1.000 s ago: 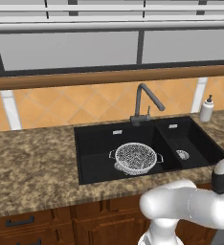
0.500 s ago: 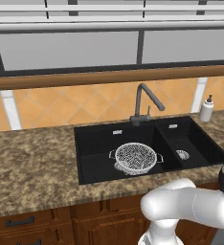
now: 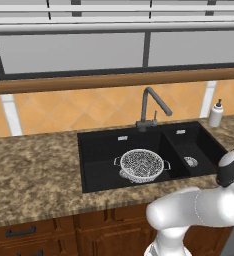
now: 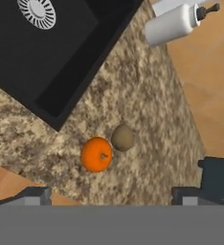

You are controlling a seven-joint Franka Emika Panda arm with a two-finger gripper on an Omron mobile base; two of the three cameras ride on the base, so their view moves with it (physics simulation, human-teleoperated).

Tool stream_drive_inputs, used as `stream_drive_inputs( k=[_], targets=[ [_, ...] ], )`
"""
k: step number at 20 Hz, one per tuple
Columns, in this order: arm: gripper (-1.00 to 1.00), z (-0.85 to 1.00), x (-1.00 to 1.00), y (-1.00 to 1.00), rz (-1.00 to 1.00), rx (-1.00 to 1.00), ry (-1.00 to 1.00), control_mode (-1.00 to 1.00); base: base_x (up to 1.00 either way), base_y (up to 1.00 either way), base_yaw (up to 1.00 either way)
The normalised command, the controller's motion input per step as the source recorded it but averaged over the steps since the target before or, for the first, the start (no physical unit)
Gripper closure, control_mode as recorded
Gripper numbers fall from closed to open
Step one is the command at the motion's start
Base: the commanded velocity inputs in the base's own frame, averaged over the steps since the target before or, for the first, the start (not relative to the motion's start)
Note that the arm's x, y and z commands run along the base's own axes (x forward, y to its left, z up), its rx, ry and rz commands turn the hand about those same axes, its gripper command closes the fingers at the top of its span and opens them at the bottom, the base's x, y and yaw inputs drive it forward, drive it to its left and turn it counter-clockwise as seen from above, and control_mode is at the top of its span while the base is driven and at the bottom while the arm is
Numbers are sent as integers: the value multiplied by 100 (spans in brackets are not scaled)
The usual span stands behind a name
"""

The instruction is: Put the colander in the sink, put the kiwi, orange in the colander, and turn on the sink faucet and pour water over the colander.

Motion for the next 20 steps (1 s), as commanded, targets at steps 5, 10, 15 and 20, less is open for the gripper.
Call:
stream_drive_inputs(
  k=[5,10,15,20],
  targets=[
    [-100,55,0,-17,0,8,46,-100,0,0,0],
    [-100,37,-5,-8,10,0,63,-100,0,0,0],
    [-100,39,-31,-16,18,0,60,-100,0,0,0],
    [-100,39,-15,-20,15,0,49,-100,0,0,0]
  ],
)
